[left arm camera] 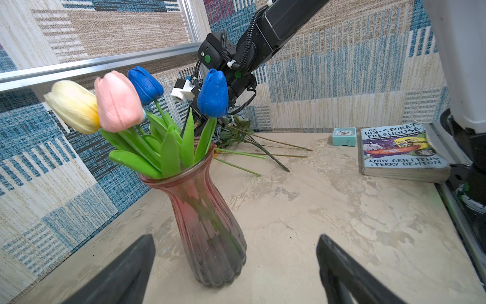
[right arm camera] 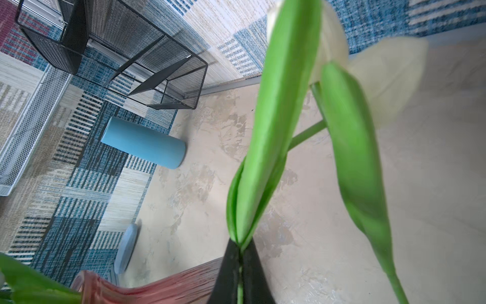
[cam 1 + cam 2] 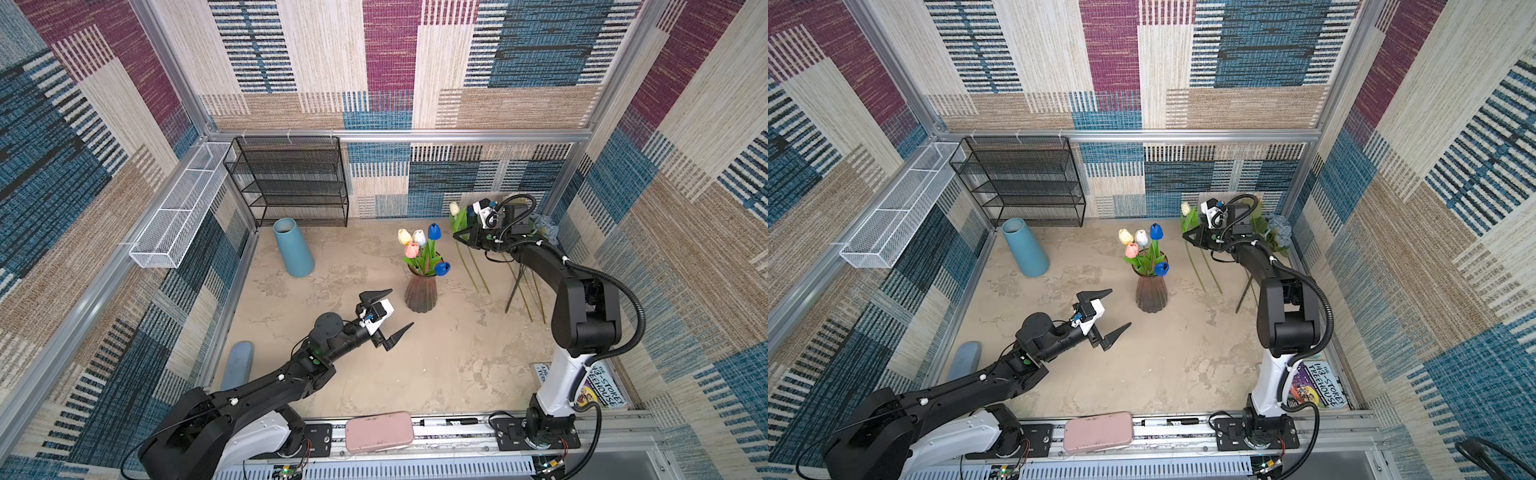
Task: Arrange the flowers into the vase
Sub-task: 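Lift the white tulip upright with the right gripper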
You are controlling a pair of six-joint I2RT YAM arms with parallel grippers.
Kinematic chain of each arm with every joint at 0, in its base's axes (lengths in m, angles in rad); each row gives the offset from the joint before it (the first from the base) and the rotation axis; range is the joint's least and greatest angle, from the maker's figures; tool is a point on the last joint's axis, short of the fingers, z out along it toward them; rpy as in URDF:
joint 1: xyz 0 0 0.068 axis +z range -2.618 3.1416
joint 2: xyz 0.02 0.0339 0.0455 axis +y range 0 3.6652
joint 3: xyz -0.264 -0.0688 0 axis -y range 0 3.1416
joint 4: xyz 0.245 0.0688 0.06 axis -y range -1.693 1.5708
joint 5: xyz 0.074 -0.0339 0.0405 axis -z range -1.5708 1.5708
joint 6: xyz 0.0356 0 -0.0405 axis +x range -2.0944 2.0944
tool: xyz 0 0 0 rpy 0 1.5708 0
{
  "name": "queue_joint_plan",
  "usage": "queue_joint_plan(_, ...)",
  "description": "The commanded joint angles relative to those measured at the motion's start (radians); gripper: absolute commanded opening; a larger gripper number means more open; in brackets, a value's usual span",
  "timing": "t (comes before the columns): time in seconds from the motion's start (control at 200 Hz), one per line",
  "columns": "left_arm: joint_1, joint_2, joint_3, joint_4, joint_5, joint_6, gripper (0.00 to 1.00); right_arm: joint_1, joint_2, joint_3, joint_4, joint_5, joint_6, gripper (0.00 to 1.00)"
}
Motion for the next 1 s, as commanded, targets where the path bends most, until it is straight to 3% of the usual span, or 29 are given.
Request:
queue_joint_plan(0.0, 0.000, 0.002, 0.003, 0.025, 0.010, -0.003, 0.98, -0.004, 0.005, 0.023, -0.058, 0.097, -0.019, 0.00)
queue_joint_plan(0.205, 0.000, 0.014, 0.004, 0.028, 0.014, -0.003, 0.98, 0.003, 0.055, 0.041, -0.173, 0.360, -0.109, 0.00)
queue_joint_plan(0.295, 0.001, 0.027, 0.007, 0.041, 0.015, -0.003, 0.98, 0.003, 0.125, 0.080, -0.239, 0.380, -0.141, 0.00)
queue_joint_plan(0.361, 0.000, 0.037, 0.010, 0.047, 0.021, -0.004, 0.99, 0.004, 0.139, 0.063, -0.216, 0.343, -0.136, 0.19)
queue_joint_plan(0.386, 0.001, 0.040, 0.013, 0.046, 0.022, -0.004, 0.98, 0.003, 0.137, 0.051, -0.199, 0.325, -0.128, 0.31)
queue_joint_plan(0.411, 0.000, 0.042, 0.016, 0.045, 0.023, -0.004, 0.98, 0.004, 0.130, 0.042, -0.181, 0.305, -0.122, 0.35)
queue_joint_plan(0.501, 0.001, 0.043, 0.019, 0.041, 0.025, -0.004, 0.98, 0.003, 0.092, 0.010, -0.123, 0.273, -0.101, 0.29)
queue_joint_plan(0.651, 0.000, 0.039, 0.016, 0.036, 0.020, -0.003, 0.99, 0.003, 0.009, -0.025, -0.046, 0.272, -0.088, 0.39)
queue_joint_plan(0.821, 0.000, 0.053, 0.012, 0.056, 0.017, -0.009, 0.99, 0.003, 0.007, 0.002, -0.107, 0.512, -0.152, 0.42)
queue_joint_plan(0.996, 0.001, 0.067, 0.019, 0.056, 0.022, -0.007, 0.99, 0.003, 0.120, 0.069, -0.244, 0.646, -0.264, 0.42)
